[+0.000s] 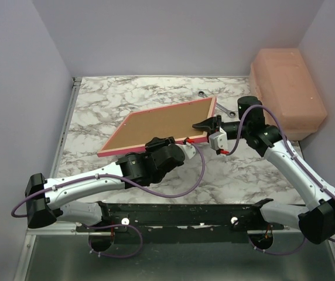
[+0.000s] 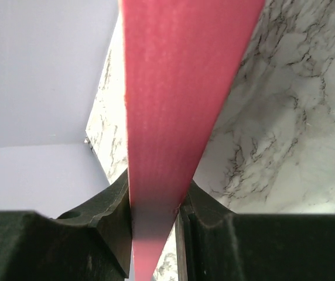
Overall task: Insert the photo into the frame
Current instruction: Turn over the photo frame at the center of the board.
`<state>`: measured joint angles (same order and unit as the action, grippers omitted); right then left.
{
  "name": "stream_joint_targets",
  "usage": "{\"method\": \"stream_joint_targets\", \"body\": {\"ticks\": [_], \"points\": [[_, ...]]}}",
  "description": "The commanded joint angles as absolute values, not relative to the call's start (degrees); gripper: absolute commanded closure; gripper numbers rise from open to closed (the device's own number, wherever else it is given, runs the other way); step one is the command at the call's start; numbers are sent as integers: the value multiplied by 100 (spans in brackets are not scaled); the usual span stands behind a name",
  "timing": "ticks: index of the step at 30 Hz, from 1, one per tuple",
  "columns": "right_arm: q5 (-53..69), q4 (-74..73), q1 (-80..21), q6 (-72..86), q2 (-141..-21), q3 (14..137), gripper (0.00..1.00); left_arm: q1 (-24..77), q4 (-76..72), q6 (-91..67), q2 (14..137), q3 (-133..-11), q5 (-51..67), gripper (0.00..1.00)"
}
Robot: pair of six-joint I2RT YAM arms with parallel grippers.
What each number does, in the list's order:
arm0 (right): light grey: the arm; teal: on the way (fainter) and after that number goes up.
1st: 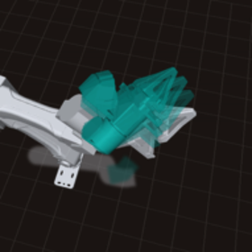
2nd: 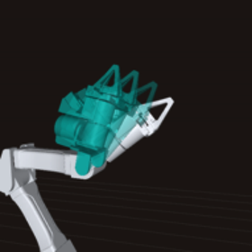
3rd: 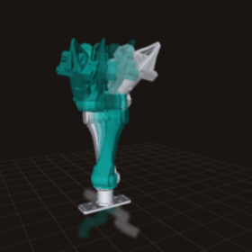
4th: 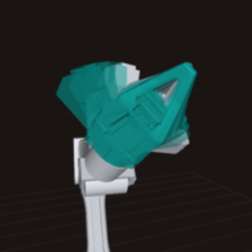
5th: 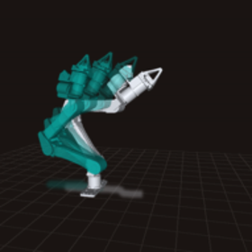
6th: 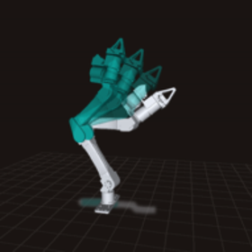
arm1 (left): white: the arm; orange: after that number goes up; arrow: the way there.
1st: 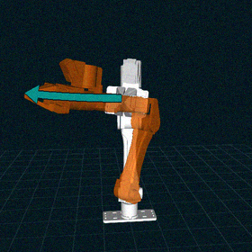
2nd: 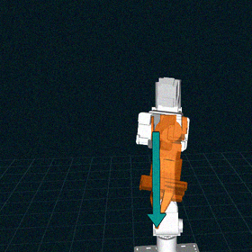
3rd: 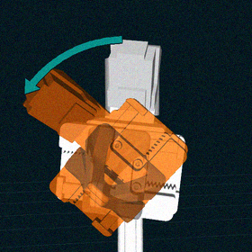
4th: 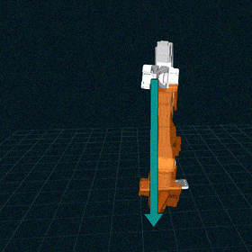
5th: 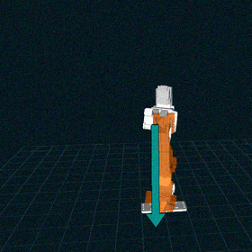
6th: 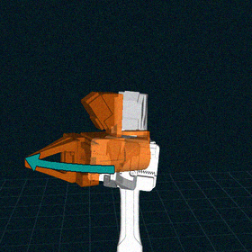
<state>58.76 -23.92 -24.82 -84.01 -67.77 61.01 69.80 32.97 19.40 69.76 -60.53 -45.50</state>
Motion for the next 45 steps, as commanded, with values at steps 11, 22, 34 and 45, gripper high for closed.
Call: {"method": "stream_joint_targets", "body": {"ticks": [11, 22, 34, 45], "points": [[6003, -2855, -2522, -7972, -6680, 6205, 96, 6996, 2944, 1569, 6847, -6460, -4892, 37], [6213, -2260, -2521, -6532, -6566, 6138, 100, 6995, 2933, 1506, 6624, -7634, -4729, 15], [6426, -619, -2522, -3605, -6257, 5959, 100, 6809, 3910, 388, 6773, -9136, -3542, 7], [4648, 854, -2520, 738, -6386, 6020, 100, 5500, 4356, -1041, 6656, -9251, -1254, 8]]}}
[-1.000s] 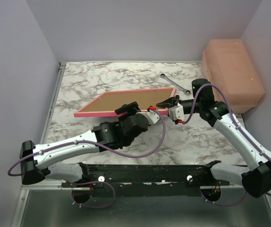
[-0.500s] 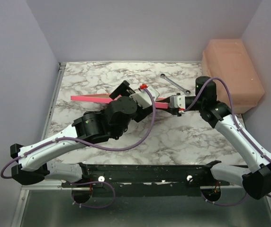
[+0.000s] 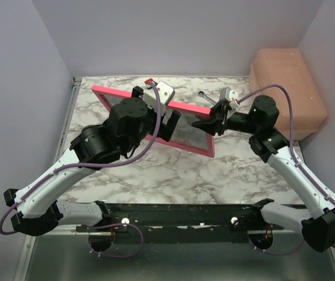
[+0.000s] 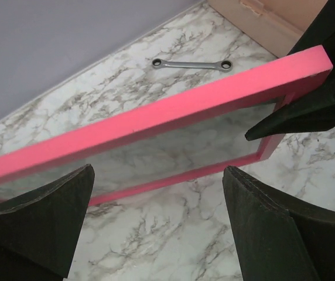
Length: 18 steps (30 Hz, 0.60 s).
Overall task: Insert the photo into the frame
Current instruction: Turn over the photo frame at the center of the board.
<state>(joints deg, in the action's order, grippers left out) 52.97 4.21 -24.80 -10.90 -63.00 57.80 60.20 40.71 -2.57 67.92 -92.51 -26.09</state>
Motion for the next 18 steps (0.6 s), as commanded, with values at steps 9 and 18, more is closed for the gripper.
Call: {"method": "stream_joint_targets", "body": {"ticks": [9, 18], "points": [[3249, 759, -2513, 2450, -6426, 5285, 100, 4754, 4386, -1940, 6624, -8590, -58, 9], [1730, 583, -2483, 3495, -6021, 4012, 100, 4328, 3946, -2685, 6451, -7404, 620, 9]]}}
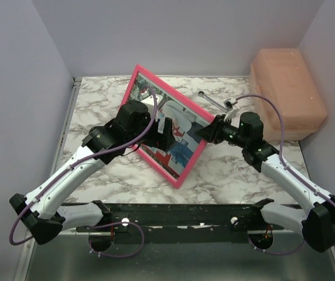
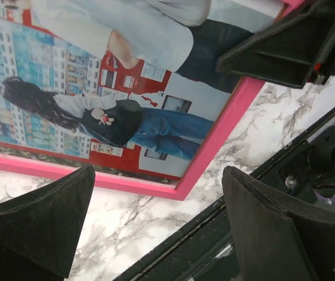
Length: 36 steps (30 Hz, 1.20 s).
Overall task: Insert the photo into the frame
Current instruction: Turn over the photo frame at the center of the board.
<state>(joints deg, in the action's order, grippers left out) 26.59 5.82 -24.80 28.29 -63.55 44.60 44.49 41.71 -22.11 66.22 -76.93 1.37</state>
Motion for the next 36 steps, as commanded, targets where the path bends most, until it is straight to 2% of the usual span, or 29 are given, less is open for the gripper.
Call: {"method": "stream_joint_targets", "body": {"ticks": [1, 7, 13, 18, 20, 23, 27, 32, 36], "points": [[1625, 584, -2478, 3570, -5968, 3868, 100, 4294, 3946, -2749, 6452, -7319, 636, 9], [1130, 833, -2478, 4198, -5813, 2903, 100, 4080, 3820, -3128, 6495, -6740, 958, 10], [993, 1015, -2476, 4626, -6191, 2402, 96, 3816, 3471, -3389, 6478, -6186, 1410, 10], [437, 744, -2476, 4847, -6510, 2288, 85, 3596, 3294, -3492, 6525, -5927, 1653, 10], [191, 679, -2475, 4926, -6599, 2247, 77, 3531, 3304, -3511, 6562, -5876, 1683, 11], [108, 661, -2477, 4948, -6783, 2219, 59, 3442, 3355, -3525, 6613, -5838, 1707, 11], [131, 661, -2479, 4996, -7198, 2290, 53, 3363, 3365, -3524, 6661, -5766, 1721, 11], [259, 637, -2469, 5001, -7936, 2526, 50, 3292, 3393, -3516, 6679, -5710, 1711, 12], [504, 524, -2434, 4930, -8532, 2763, 33, 3232, 3471, -3507, 6694, -5656, 1638, 12]]}}
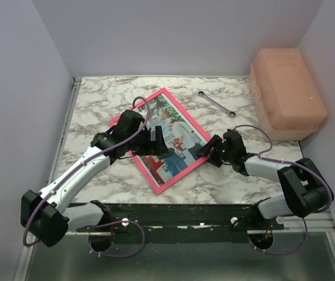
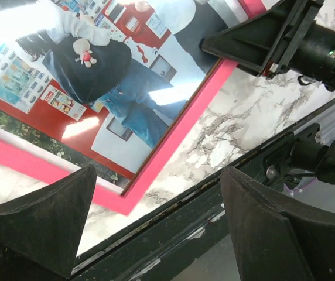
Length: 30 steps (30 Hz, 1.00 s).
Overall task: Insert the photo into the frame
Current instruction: Turn over the photo frame at the center of the board.
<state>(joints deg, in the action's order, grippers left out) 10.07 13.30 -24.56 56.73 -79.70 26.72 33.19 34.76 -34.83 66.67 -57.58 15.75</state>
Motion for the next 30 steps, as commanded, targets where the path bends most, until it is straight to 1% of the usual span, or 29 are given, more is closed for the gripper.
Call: {"method": "stream_joint_targets", "body": {"ticks": [1, 3, 7, 8, 14, 18, 22, 26, 30], "points": [[669, 538, -2422, 4875, -8642, 2809, 31, 3219, 3499, -3507, 6704, -5652, 1620, 12], [822, 561, -2417, 4873, -8846, 2862, 26, 3175, 3537, -3507, 6711, -5622, 1593, 12], [992, 550, -2406, 4869, -9145, 2961, 4, 3079, 3583, -3515, 6732, -5573, 1566, 12], [989, 479, -2395, 4860, -9193, 3005, 1, 3061, 3586, -3523, 6740, -5562, 1557, 12], [724, -129, -2395, 4857, -9212, 3191, 0, 2930, 3685, -3551, 6813, -5520, 1472, 12], [243, -1203, -2397, 5071, -9297, 3517, 0, 2842, 3808, -3542, 6862, -5511, 1358, 12], [182, -2036, -2391, 5217, -9545, 3868, 0, 2743, 3887, -3542, 6897, -5491, 1269, 12], [225, -2472, -2391, 5295, -9674, 3986, 0, 2646, 3967, -3542, 6943, -5484, 1214, 12], [29, -2777, -2390, 5316, -9548, 3964, 0, 2558, 4094, -3559, 6996, -5484, 1070, 12]]}}
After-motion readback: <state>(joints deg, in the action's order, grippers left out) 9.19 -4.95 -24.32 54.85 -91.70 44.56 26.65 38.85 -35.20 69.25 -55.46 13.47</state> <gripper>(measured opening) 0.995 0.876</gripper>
